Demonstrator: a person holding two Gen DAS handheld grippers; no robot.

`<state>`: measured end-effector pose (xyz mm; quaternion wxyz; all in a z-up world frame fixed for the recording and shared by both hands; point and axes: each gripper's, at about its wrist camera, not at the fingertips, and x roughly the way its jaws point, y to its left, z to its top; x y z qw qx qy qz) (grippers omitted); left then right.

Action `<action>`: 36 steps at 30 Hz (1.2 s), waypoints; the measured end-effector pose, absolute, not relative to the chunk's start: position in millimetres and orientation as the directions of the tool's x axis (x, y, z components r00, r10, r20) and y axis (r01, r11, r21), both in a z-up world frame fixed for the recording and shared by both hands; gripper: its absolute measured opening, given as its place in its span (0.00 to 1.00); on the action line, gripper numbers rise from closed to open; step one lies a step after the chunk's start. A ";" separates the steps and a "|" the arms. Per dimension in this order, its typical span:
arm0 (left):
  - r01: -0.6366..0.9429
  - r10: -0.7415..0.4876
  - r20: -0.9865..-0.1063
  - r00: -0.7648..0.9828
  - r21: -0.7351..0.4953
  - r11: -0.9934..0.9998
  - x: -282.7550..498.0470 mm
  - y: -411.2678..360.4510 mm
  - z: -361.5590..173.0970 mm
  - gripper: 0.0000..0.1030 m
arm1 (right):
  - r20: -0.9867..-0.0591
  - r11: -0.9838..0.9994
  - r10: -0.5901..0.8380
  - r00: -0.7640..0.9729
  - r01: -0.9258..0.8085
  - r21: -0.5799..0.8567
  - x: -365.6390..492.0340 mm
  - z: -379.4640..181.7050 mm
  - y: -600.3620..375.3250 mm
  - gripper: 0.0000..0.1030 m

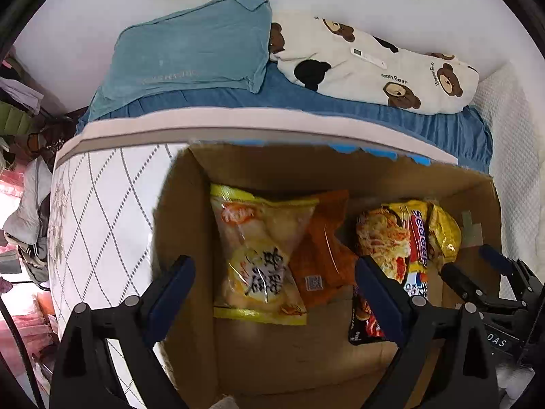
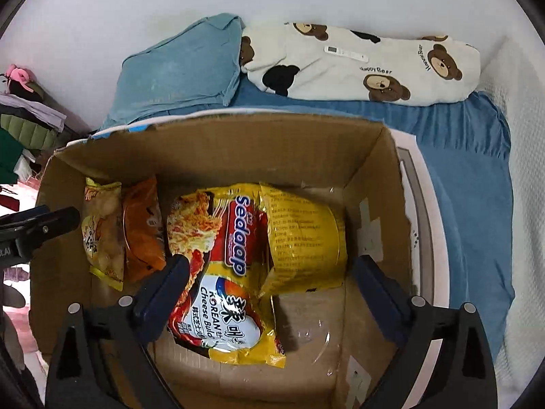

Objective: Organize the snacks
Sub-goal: 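Carry both yellow bags into the box and release them, then grasp the Franzzi cookie pack with the right tool while the left tool grasps the red candy packet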

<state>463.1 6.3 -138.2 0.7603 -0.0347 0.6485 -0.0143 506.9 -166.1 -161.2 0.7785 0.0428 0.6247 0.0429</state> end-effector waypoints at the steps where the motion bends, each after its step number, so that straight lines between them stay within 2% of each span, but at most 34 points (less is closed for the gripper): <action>1: -0.024 -0.072 -0.985 0.157 -0.077 0.997 460.6 5.2 -139.9 0.93 | -0.970 0.992 0.123 0.211 -0.009 0.124 503.1 -160.2 -165.8 0.96; 6: -0.034 -0.065 -0.986 0.152 -0.071 0.997 445.7 -0.4 -145.2 0.93 | -0.967 0.989 0.145 0.207 0.007 0.150 493.6 -162.8 -167.9 0.96; 18: -0.063 -0.027 -0.962 0.270 -0.046 0.997 391.8 -11.5 -123.9 0.93 | -0.953 0.987 0.156 0.260 -0.017 0.157 437.9 -142.1 -165.7 0.96; 36: -0.082 -0.003 -0.860 0.510 -0.052 0.995 269.8 -20.9 -52.4 0.93 | -0.856 0.990 0.139 0.498 -0.037 0.139 315.3 -53.3 -166.3 0.96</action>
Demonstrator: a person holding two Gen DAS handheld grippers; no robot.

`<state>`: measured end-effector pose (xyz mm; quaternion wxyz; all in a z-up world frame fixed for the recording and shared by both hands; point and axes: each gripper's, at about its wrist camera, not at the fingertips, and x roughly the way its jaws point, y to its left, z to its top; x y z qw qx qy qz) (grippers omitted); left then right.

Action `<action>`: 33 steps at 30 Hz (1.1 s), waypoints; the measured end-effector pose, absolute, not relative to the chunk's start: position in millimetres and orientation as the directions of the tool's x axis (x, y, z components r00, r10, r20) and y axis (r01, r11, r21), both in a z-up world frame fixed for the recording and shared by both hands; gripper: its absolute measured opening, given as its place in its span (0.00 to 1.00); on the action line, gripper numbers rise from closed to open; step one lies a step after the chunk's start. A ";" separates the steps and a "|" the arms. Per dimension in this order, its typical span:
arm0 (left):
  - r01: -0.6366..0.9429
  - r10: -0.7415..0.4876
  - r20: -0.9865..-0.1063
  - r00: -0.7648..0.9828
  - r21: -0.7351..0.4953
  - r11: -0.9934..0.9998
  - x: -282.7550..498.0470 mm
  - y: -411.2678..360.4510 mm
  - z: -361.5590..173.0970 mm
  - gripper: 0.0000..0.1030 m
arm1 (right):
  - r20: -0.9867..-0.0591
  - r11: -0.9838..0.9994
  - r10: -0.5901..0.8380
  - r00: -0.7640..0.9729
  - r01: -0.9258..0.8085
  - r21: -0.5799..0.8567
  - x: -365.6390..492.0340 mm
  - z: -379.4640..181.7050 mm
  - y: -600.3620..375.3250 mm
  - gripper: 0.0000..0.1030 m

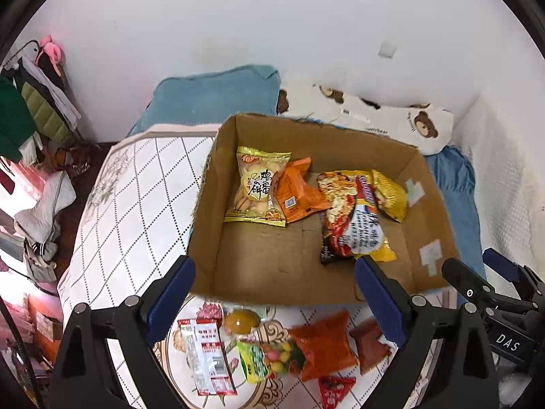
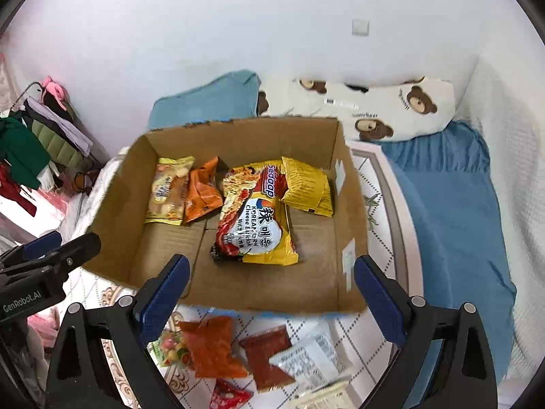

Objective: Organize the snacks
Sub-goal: 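Grasp the Franzzi cookie pack with the right tool while the left tool grasps the red candy packet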

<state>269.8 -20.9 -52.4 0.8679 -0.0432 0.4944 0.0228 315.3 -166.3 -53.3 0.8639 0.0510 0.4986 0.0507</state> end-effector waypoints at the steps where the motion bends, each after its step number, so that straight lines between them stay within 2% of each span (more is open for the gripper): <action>1: -0.078 -0.006 -0.854 0.520 -0.054 0.995 264.0 -21.9 -48.2 0.93 | -0.847 0.990 0.134 0.514 -0.036 0.134 305.4 -45.7 -165.9 0.96; 12: -0.034 -0.008 -0.801 0.598 -0.036 0.999 210.4 -38.3 -11.3 0.93 | -0.786 0.986 0.145 0.601 -0.024 0.164 242.6 -3.8 -168.1 0.96; 17: -0.060 -0.002 -0.810 0.586 -0.046 0.997 196.6 -31.1 -16.4 0.93 | -0.799 0.974 0.205 0.565 -0.039 0.223 225.4 -12.5 -170.7 0.96; 21: -0.054 -0.010 -0.872 0.489 -0.041 0.998 189.4 -29.0 -55.5 0.93 | -0.843 0.966 0.239 0.483 -0.032 0.255 217.2 -48.4 -172.0 0.96; 22: -0.050 -0.018 -0.892 0.452 -0.046 0.998 188.8 -28.7 -67.7 0.93 | -0.856 0.962 0.254 0.450 -0.026 0.272 215.2 -62.1 -174.0 0.89; 23: -0.054 -0.025 -0.913 0.406 -0.052 0.997 187.5 -29.8 -85.1 0.93 | -0.865 0.958 0.265 0.425 -0.013 0.287 212.5 -75.1 -177.6 0.74; 25: -0.044 -0.065 -0.942 0.329 -0.084 0.996 184.0 -35.0 -112.2 0.93 | -0.890 0.962 0.249 0.382 0.008 0.272 206.9 -96.2 -182.3 0.66; 30: 0.020 -0.132 -0.982 0.135 -0.130 0.991 184.5 -72.7 -181.4 0.93 | -0.933 0.967 0.203 0.297 0.086 0.238 186.9 -139.6 -218.5 0.67; 33: 0.089 -0.146 -0.988 0.053 -0.141 0.986 190.6 -98.5 -212.5 0.93 | -0.955 0.971 0.185 0.234 0.106 0.214 182.7 -161.8 -238.4 0.75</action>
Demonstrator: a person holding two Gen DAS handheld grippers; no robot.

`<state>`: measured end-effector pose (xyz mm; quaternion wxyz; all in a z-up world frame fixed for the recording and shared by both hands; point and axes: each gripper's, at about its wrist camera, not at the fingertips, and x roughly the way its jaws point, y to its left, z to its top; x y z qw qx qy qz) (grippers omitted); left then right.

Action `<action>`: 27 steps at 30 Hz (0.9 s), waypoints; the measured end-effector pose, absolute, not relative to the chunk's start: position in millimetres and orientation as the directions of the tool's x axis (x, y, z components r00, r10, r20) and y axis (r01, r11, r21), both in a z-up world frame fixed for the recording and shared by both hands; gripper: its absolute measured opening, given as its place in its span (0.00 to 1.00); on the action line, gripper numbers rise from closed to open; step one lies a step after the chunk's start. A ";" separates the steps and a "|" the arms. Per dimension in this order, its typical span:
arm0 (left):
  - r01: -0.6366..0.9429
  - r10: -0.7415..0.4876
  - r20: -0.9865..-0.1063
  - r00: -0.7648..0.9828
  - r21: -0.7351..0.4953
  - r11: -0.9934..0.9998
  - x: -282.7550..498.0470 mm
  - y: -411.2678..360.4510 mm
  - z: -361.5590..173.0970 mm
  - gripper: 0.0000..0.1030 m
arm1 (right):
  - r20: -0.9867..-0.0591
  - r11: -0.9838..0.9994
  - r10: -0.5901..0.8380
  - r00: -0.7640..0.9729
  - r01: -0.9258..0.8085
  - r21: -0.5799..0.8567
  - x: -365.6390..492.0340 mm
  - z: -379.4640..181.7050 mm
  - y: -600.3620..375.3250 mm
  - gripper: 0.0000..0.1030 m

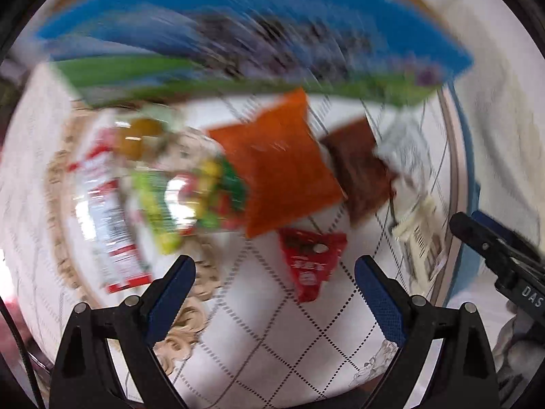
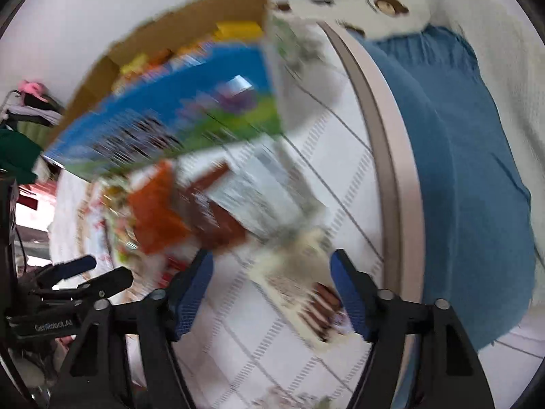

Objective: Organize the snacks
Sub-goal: 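Grasp the Franzzi cookie pack with the right tool while the left tool grasps the red candy packet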

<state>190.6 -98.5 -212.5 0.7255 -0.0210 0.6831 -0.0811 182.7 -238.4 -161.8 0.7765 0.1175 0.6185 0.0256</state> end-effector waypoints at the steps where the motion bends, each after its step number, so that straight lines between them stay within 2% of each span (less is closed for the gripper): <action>1: 0.121 -0.142 -0.989 0.029 -0.138 0.983 192.8 -108.8 -222.7 0.91 | -0.962 0.974 0.177 0.209 0.100 0.202 181.3 -171.1 -244.3 0.77; 3: 0.170 -0.128 -0.992 0.000 -0.126 0.977 195.0 -123.4 -235.3 0.86 | -0.972 0.982 0.166 0.169 0.057 0.178 180.2 -188.2 -248.5 0.78; 5: 0.199 -0.123 -0.992 -0.032 -0.127 0.972 195.3 -133.8 -246.9 0.69 | -0.978 0.986 0.166 0.125 -0.020 0.165 180.4 -204.4 -244.6 0.79; 7: 0.210 -0.126 -0.990 -0.069 -0.138 0.968 193.7 -139.4 -257.7 0.47 | -0.983 0.984 0.165 0.086 -0.079 0.158 180.0 -219.5 -238.7 0.79; 9: 0.195 -0.130 -0.988 -0.083 -0.144 0.970 190.9 -136.6 -263.0 0.45 | -0.988 0.983 0.141 0.062 -0.126 0.133 178.9 -233.1 -231.4 0.78; 10: 0.186 -0.131 -0.988 -0.080 -0.144 0.972 188.7 -132.5 -263.2 0.44 | -0.990 0.985 0.129 0.048 -0.119 0.123 178.3 -239.6 -230.5 0.74; 11: 0.176 -0.126 -0.989 -0.081 -0.139 0.975 187.2 -127.7 -263.6 0.44 | -0.992 0.987 0.122 0.043 -0.106 0.117 178.0 -243.1 -230.3 0.69; 13: 0.134 -0.124 -0.988 -0.097 -0.136 0.982 181.7 -112.4 -266.1 0.43 | -0.991 0.991 0.131 0.022 -0.024 0.131 174.6 -250.3 -233.8 0.69; 15: 0.090 -0.137 -0.983 -0.118 -0.148 0.985 176.0 -97.2 -270.1 0.43 | -0.983 0.982 0.181 0.001 0.052 0.181 168.9 -252.2 -234.2 0.69; 17: 0.042 -0.175 -0.975 -0.140 -0.182 0.982 170.6 -84.0 -275.4 0.44 | -0.946 0.934 0.322 -0.024 0.167 0.314 159.2 -255.4 -234.9 0.70; 19: 0.015 -0.204 -0.966 -0.157 -0.209 0.978 169.2 -78.2 -281.2 0.44 | -0.918 0.902 0.394 -0.030 0.204 0.381 153.4 -256.1 -232.0 0.72; 25: 0.027 -0.186 -0.970 -0.157 -0.192 0.981 169.4 -82.3 -289.6 0.44 | -0.955 0.949 0.296 -0.018 0.116 0.293 147.2 -258.5 -216.2 0.73; 27: 0.055 -0.159 -0.978 -0.137 -0.168 0.984 166.2 -89.9 -287.1 0.42 | -0.965 0.963 0.261 0.004 0.076 0.260 145.1 -260.3 -209.3 0.70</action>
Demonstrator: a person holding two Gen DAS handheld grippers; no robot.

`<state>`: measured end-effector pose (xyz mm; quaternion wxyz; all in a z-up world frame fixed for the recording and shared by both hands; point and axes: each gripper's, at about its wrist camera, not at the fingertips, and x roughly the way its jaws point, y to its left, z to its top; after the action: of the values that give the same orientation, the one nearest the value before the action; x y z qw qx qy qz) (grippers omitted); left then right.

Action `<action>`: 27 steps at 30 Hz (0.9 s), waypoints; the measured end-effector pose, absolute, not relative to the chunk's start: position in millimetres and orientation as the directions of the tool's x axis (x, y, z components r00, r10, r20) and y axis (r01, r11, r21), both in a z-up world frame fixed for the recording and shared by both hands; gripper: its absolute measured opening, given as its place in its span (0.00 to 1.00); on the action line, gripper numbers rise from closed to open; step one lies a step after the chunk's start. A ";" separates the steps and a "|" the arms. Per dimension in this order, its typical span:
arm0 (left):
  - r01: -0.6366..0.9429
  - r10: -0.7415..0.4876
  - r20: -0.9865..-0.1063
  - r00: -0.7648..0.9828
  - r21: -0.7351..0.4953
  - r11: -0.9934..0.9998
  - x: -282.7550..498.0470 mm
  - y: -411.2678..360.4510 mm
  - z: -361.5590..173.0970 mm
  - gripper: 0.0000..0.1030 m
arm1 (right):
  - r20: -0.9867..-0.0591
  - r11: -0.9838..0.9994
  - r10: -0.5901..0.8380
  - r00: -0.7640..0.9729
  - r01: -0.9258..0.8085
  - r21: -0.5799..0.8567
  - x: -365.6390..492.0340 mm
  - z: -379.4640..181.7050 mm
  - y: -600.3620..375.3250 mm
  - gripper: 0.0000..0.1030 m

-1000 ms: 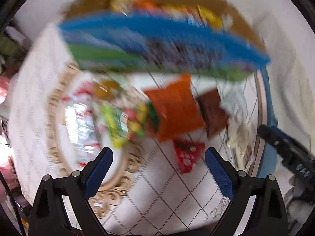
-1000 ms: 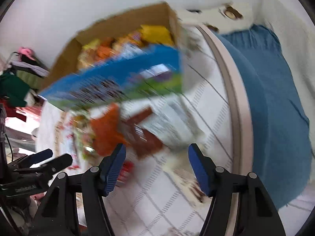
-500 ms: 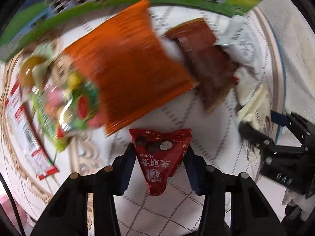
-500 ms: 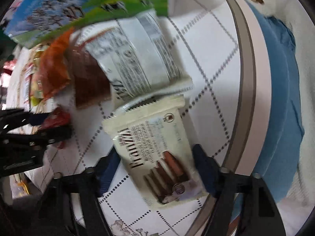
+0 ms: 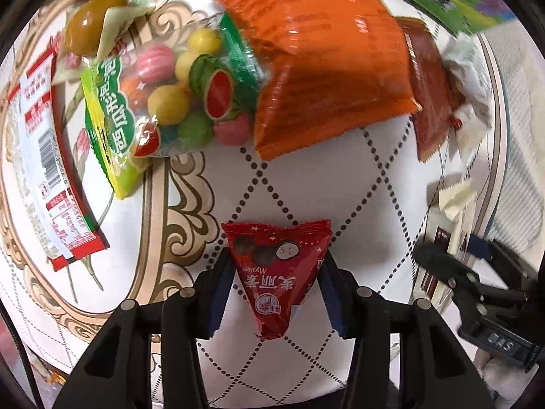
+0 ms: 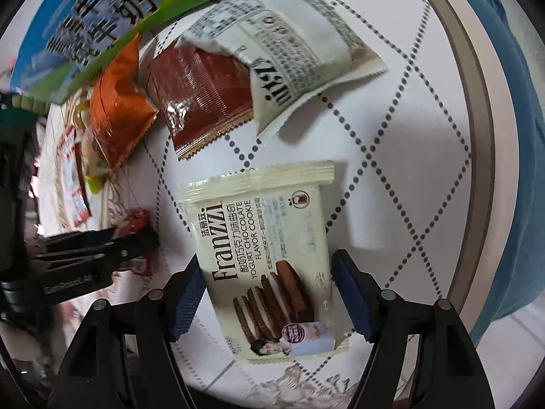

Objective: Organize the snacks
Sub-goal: 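Grasp the Franzzi cookie pack with the right tool while the left tool grasps the red candy packet, then place the Franzzi pack and red packet into the box, open both tools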

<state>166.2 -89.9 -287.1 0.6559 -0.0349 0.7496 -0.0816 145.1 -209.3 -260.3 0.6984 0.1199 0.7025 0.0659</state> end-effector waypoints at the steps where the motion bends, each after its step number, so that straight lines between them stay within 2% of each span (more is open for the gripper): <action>1: 0.064 -0.155 -0.980 -0.127 -0.164 0.984 160.9 -92.8 -285.3 0.41 | -0.970 0.967 0.244 0.015 0.066 0.245 140.1 -261.7 -205.4 0.63; 5: 0.089 -0.147 -0.984 -0.102 -0.156 0.984 148.2 -100.3 -273.5 0.40 | -0.976 0.974 0.211 0.055 0.066 0.215 134.1 -254.6 -194.7 0.61; 9: 0.086 -0.169 -0.983 -0.073 -0.175 0.981 145.1 -101.7 -252.8 0.40 | -0.960 0.957 0.264 0.091 0.095 0.273 128.5 -234.2 -188.6 0.61; 16: 0.067 -0.310 -0.948 0.071 -0.306 0.950 156.4 -96.0 -166.6 0.40 | -0.906 0.916 0.371 0.203 0.078 0.392 147.3 -164.6 -186.5 0.61; 20: 0.069 -0.359 -0.910 0.205 -0.352 0.933 187.7 -84.9 -104.7 0.40 | -0.863 0.893 0.415 0.288 0.052 0.447 181.2 -115.2 -190.8 0.61; 23: 0.070 -0.342 -0.896 0.283 -0.336 0.939 233.7 -75.4 -68.4 0.40 | -0.838 0.900 0.397 0.374 0.022 0.436 215.5 -78.0 -194.9 0.61; 27: 0.048 -0.311 -0.896 0.318 -0.312 0.949 287.7 -63.4 -51.6 0.40 | -0.824 0.919 0.344 0.451 0.021 0.395 275.7 -48.3 -208.1 0.61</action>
<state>287.7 -63.4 -51.6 0.8038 -0.1145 0.5730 -0.1117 275.7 -208.1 -48.3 0.8332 0.1771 0.5149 0.0969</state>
